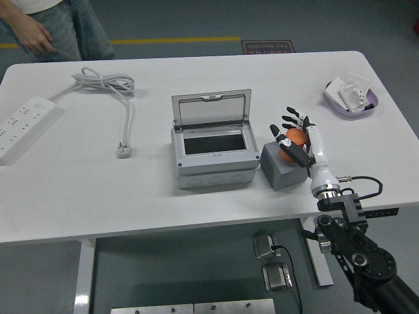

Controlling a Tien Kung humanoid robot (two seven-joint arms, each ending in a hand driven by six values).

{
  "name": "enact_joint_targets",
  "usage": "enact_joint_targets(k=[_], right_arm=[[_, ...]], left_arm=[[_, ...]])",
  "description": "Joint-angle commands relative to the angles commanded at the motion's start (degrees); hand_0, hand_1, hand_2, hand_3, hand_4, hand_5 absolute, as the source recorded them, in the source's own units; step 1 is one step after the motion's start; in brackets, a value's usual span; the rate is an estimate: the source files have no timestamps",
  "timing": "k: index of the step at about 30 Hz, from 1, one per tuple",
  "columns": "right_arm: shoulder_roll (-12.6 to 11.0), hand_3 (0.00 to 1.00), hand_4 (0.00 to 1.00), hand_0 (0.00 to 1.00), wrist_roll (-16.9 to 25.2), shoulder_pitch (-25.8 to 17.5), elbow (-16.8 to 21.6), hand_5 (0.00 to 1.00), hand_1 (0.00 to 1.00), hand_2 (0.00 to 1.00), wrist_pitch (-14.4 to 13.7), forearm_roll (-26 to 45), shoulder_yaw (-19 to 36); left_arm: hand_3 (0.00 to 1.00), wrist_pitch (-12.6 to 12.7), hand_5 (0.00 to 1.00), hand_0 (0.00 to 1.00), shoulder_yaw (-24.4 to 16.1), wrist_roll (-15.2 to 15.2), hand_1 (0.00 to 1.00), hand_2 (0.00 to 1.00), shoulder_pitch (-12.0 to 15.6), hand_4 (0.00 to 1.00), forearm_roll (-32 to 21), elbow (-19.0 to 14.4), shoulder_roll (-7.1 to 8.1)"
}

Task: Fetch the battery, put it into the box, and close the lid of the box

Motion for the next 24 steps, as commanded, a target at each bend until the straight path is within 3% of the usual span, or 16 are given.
enact_joint_targets(k=[24], right_arm=[[-0.20, 0.865, 0.866, 0.777, -0.40, -0.47, -1.03, 0.510, 0.763, 0.795, 0.60, -0.10, 0.05]], left_arm=[[0.765, 0.07, 0.491, 0.658, 0.96, -0.01, 0.668, 0.677, 0.13, 0.790, -0.36, 0.00, -0.27]])
